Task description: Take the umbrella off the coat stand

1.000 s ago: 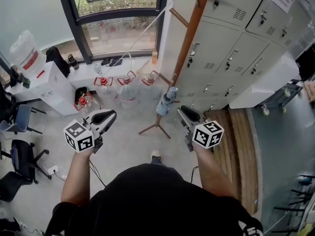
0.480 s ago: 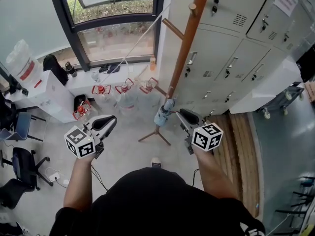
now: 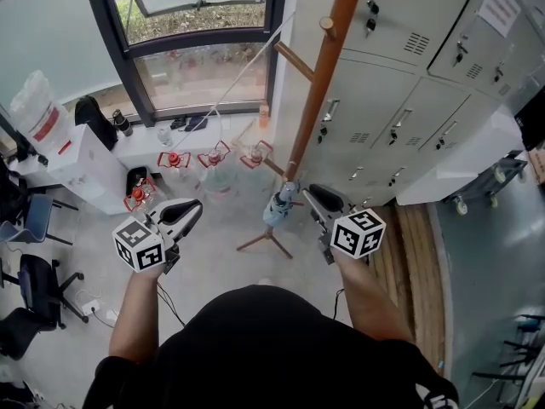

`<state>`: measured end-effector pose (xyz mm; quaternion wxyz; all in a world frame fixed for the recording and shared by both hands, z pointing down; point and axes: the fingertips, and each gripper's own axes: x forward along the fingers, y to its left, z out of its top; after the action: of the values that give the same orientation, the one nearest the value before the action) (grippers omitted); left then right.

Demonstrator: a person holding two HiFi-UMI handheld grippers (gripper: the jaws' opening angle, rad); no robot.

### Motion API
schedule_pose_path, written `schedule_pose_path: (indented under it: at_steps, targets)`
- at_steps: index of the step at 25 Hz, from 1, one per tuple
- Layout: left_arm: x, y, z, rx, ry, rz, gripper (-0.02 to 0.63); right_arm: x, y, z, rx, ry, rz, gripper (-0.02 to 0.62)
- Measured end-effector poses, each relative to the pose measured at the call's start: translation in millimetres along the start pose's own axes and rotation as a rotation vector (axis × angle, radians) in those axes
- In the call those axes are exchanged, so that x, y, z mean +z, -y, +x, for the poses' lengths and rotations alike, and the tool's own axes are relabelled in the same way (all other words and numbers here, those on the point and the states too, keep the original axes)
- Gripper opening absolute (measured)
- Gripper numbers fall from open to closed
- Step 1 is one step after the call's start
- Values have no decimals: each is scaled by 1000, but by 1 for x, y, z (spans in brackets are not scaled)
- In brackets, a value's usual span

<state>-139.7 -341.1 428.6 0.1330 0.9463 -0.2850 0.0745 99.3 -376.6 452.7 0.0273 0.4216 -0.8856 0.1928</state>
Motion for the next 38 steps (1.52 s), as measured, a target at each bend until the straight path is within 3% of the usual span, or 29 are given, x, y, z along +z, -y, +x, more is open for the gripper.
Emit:
schedule_pose_path:
  at_steps: [19, 38]
  targets:
    - [2, -10, 23, -1, -11, 0, 30, -6, 26, 14, -4, -42, 2, 111]
    - [-26, -27, 30, 22, -56, -40, 31, -68, 69, 78, -15, -161, 60, 109]
